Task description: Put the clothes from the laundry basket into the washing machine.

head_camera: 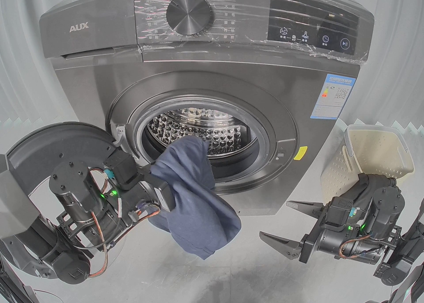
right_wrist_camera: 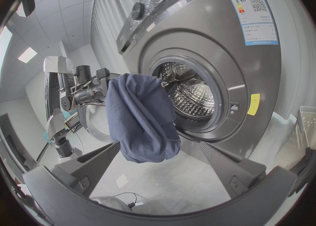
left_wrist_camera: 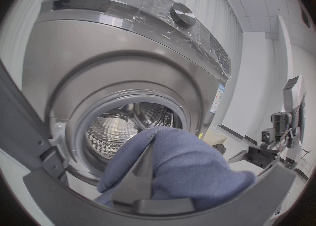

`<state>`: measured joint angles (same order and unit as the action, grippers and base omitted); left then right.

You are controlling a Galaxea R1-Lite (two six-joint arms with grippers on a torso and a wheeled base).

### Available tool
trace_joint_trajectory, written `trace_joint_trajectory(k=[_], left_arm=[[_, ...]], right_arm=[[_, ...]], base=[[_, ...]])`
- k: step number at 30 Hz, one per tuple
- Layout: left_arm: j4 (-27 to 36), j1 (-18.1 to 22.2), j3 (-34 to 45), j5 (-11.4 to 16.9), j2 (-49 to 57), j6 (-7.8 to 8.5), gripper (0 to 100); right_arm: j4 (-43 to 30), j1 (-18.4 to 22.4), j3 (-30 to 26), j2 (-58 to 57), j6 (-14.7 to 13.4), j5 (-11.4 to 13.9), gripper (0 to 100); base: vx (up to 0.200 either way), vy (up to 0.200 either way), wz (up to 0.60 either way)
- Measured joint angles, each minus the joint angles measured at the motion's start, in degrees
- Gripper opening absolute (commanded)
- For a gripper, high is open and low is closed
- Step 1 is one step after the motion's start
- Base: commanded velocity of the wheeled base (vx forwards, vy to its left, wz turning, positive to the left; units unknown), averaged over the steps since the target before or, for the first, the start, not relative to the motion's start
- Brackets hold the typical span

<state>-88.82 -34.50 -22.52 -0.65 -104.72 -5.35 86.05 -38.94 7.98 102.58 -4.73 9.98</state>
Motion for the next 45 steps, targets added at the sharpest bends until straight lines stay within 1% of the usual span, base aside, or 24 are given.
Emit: trace_joint_trajectory(k=[7,13,19,23,28,31,34,36,39,45], left_arm=[[-0.07,-1.11,-0.33,-0.90,-0.73,-0.04,0],[-0.02,-1.63,0.11,-0.91,-0.96,-0.06,0],[-0.05,-3.23,0.30,-0.99,-1.34,-0.09,0],[-0.07,-4.52,0.33,-0.96,-1.65,-0.22,0],[-0.13,-4.83,-0.55,-0.77,-3.16,-0.17,0],[-0.09,-4.36,-1.73,0.24,-4.82,-0.01,0],[-0.07,-3.43,-2.91,2.83,-7.00,0.49,0],[-0.02,-2.32,-4.44,3.66,-8.66,0.67,0],[0.02,-0.45,-7.63,4.21,-11.39,0.46,0],[-0.05,1.68,-14.08,4.47,-16.73,-0.69,0]], right_arm=[[-0.06,-1.19,-0.57,0.00,-0.09,0.05,100],[0.02,-1.28,-0.74,-0.16,-0.02,0.02,100],[-0.05,-1.39,-0.82,-0.20,0.00,0.00,100],[-0.27,-2.51,-0.91,-0.27,-0.11,-0.06,100],[-0.16,-4.61,-1.23,-0.66,-0.22,-0.28,100],[-0.09,-5.08,-1.49,-0.99,-0.24,-0.33,100],[0.00,-5.24,-1.65,-1.27,-0.22,-0.35,100],[-0.02,-5.30,-1.71,-1.49,-0.20,-0.33,100],[-0.02,-5.33,-1.76,-1.82,-0.17,-0.33,100],[0.02,-5.18,-1.82,-2.26,-0.17,-0.30,100]], base=[[0.000,0.000,0.00],[0.200,0.000,0.00],[0.000,0.000,0.00],[0.000,0.000,0.00],[0.000,0.000,0.00],[0.000,0.000,0.00],[0.000,0.000,0.00],[0.000,0.000,0.00],[0.000,0.000,0.00],[0.000,0.000,0.00]])
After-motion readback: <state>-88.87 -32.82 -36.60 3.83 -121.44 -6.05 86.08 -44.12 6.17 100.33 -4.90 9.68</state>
